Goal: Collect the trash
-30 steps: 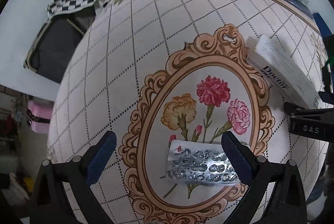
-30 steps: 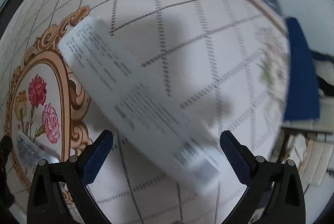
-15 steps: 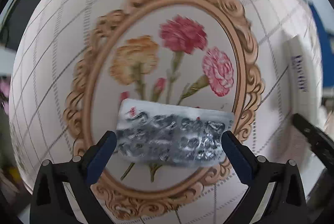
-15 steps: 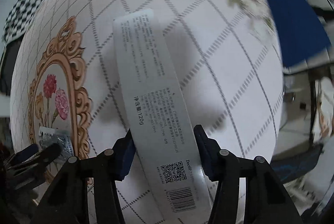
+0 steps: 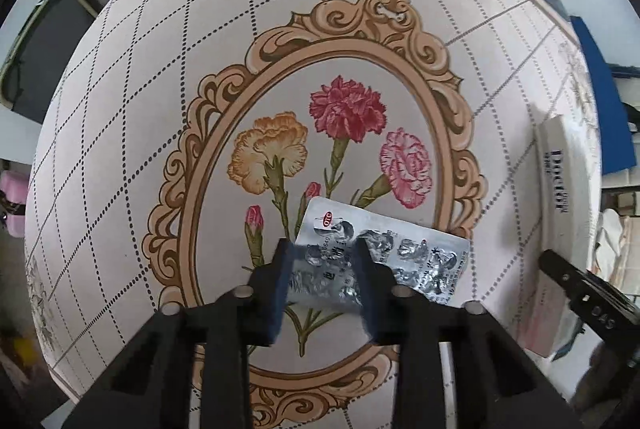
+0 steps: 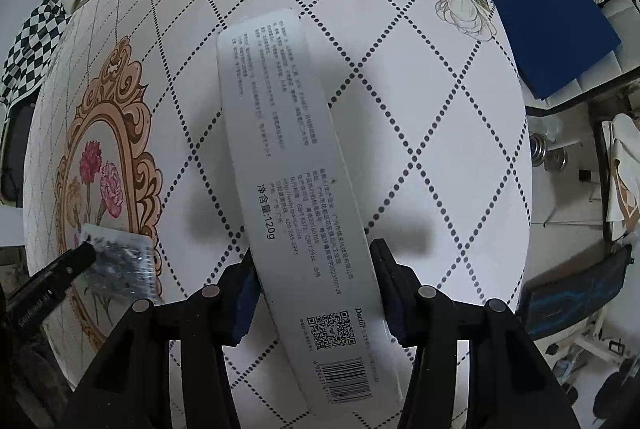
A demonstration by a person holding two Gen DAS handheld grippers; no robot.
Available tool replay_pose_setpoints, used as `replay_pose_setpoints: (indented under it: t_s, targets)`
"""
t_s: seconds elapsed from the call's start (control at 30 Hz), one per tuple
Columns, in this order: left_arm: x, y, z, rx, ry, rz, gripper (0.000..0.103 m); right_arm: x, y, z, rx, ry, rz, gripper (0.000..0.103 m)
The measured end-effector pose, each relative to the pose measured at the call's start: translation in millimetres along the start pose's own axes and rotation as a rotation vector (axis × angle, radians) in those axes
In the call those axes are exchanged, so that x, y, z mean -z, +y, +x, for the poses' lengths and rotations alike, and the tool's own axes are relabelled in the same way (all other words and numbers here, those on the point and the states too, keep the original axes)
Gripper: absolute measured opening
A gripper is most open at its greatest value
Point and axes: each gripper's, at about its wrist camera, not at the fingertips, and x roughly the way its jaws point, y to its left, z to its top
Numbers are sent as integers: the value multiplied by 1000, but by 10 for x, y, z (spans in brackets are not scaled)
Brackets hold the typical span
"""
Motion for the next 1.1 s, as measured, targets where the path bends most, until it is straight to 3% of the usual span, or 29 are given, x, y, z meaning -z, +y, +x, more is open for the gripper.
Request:
replay_pose_setpoints:
  t_s: [0.1,0.2,0.27,0.43,0.53,0.67,0.8,1.0,1.1]
  targets:
    - [1,89,-27,82,16,-20,25,43,49,-30,-14,3,-1,54]
    - [70,191,3,79,38,-35,25,146,111,-35,-52,11,0,53]
    - [207,335,-14,111,49,-115,26,158,198,-84,-48,4,-11,53]
    - [542,636,132,332,164,-438,38,195,226,-105,-38,-11,15,53]
    - [533,522,106,376,161,-529,45,205,220,-62,-37,-10,48,53]
    - [292,287,106,362,160,-516,45,242,126,-91,-26,-29,70,53]
    - [26,55,136,258,177,-398,55,-16,21,-218,-7,-50,101,53]
    - [-118,-390,212,89,187,-215,59,-47,-268,-316,47,-90,163,53]
    - [-106,-524,127,126,154,-169,59,-37,-395,-332,44,-81,179,53]
